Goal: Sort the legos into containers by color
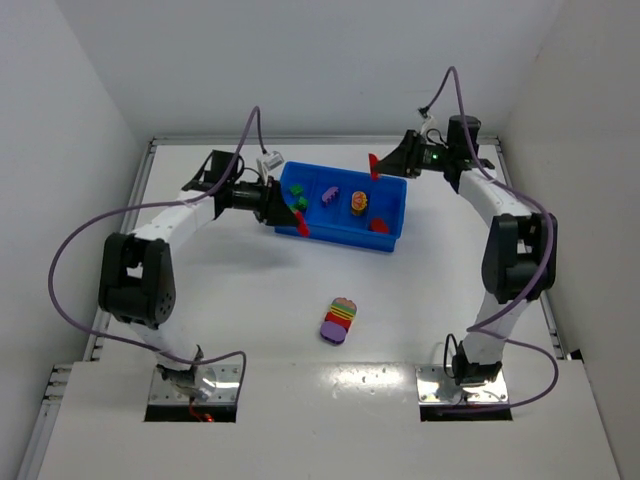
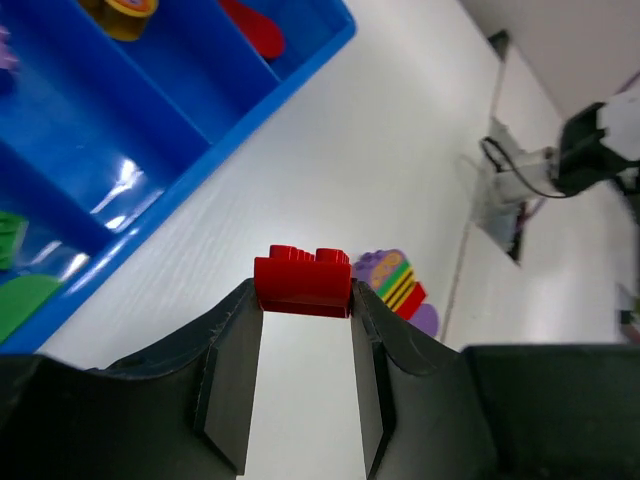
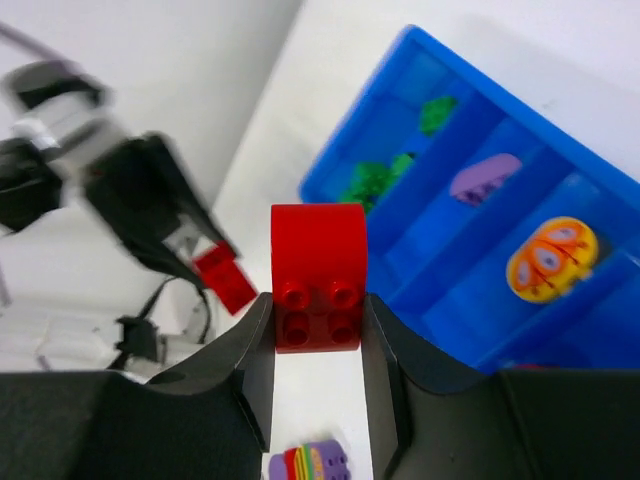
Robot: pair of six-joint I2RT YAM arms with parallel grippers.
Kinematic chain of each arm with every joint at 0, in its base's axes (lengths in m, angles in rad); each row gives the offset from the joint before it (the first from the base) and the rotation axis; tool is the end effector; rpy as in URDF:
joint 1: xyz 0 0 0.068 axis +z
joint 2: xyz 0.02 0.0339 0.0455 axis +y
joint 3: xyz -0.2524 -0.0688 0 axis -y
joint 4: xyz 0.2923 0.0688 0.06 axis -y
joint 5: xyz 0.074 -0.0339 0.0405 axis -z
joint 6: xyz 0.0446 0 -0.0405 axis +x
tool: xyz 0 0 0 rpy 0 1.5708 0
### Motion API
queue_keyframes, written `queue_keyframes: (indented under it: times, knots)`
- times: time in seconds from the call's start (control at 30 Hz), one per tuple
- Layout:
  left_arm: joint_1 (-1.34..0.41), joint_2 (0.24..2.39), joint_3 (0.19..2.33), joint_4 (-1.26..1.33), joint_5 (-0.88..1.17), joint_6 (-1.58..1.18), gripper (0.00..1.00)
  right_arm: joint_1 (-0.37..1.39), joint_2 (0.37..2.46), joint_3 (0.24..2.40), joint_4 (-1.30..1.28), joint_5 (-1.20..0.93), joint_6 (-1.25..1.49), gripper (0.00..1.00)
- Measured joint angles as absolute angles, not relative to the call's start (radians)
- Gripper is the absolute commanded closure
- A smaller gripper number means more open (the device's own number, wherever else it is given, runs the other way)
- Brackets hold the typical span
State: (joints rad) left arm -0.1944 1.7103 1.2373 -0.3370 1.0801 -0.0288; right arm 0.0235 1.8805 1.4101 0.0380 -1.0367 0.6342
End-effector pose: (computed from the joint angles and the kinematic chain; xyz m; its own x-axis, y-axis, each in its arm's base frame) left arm 0.3929 -0.1174 0.2149 -0.7302 0.1299 -0.6708 0.6670 0.3488 -0.6584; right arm 0.4714 0.0495 0.2344 -0.8075 0.2827 -0.5177 -0.3908 0.4010 0.8286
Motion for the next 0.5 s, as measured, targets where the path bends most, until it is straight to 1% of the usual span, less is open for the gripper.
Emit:
queue_keyframes:
  times: [0.07,0.1,0.27,0.43,0.5]
  knots:
    - [-0.196,1.655,1.221,-0.35,1.016,-0.004,0.83,0.025,1.88,1.418,-0.045,-0.985,0.553,0.96]
    - [-0.197,1.623,1.217,-0.356,0.977,0.006,0.83,0.028,1.88,1.422,-0.09,-0.945,0.509,0.98]
    - [-0.237,1.488,1.216,-0.334,0.732,0.044,0.83,0.058,1.876,1.422,-0.267,-0.648,0.331,0.98]
    - [-0.319,1.444,1.216,-0.276,0.482,0.063,0.78,0.097,1.861,1.391,-0.34,-0.377,0.234,0.98]
    - [-0.359,1.444,1.214,-0.262,0.405,0.068,0.77,0.117,1.858,1.381,-0.356,-0.295,0.208,0.94]
